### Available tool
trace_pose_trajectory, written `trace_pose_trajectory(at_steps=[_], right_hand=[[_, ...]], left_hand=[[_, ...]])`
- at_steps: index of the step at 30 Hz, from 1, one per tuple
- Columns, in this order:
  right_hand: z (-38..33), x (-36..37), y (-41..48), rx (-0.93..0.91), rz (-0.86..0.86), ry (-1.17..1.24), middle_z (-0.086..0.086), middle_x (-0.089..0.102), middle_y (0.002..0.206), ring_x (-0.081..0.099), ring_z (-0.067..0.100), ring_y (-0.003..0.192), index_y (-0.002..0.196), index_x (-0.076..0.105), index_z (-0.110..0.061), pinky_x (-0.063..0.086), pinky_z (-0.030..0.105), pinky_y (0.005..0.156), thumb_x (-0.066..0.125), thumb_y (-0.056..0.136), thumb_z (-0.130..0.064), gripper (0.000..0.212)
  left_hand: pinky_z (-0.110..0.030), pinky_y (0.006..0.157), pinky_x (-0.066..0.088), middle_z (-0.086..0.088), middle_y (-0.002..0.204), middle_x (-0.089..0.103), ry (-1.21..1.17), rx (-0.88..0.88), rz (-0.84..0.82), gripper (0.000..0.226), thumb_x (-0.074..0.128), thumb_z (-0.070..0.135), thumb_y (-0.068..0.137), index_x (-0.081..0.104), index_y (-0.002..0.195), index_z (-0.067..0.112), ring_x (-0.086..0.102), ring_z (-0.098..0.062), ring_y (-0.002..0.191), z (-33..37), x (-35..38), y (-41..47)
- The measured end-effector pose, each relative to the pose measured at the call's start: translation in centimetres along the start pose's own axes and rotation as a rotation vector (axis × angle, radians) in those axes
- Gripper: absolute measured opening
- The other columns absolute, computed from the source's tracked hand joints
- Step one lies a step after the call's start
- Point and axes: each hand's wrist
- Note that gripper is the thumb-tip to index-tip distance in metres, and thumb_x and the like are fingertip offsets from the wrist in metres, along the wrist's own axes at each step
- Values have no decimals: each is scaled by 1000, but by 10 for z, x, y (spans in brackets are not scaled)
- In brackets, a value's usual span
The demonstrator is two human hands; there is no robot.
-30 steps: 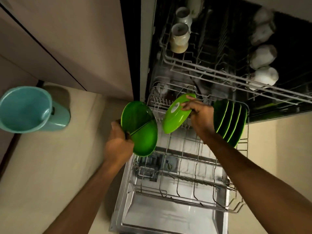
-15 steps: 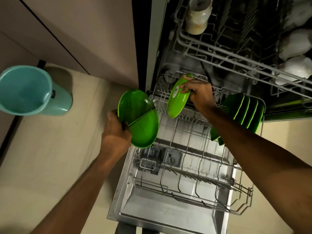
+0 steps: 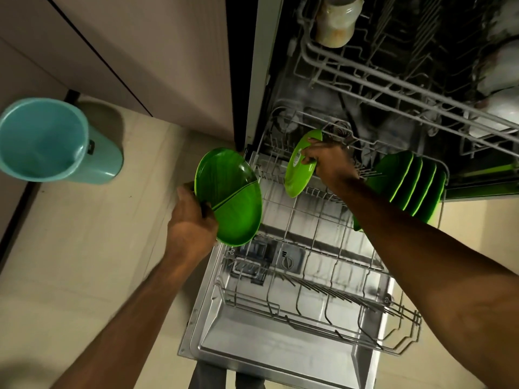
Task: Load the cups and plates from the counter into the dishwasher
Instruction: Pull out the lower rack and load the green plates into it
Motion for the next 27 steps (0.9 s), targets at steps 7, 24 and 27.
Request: trace_pose_trajectory(at_steps=[7,24,27], right_hand=[[-13,-5,-7,26,38,2,19,66,111,61,34,112,89,72,-2,50,40,93,54,57,22,44],[-57,35,-145,511,564,278,6,68,99,49,-9,89,89,73,-7,35,-4,75,57,75,18,33],[-59,37,-152,519,576,292,4,68,99,52,-7,92,89,73,-7,36,-2,78,58,74,18,33]], left_hand=[[-53,74,55,-3,101,52,83,-14,-3,32,47,6,90,35,118,17,60,-35,90,18,9,7],[-47,71,48,-20,117,48,426,376,13,41,54,-1,83,37,120,-1,60,-47,93,84,81,43],[-50,77,51,-21,124,46,437,359,4,52,59,-2,81,34,126,-1,59,-47,99,87,95,50]])
Point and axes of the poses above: each hand's wrist, its own y-axis towards the middle knuckle, its own x-axis out of the palm, z = x × y
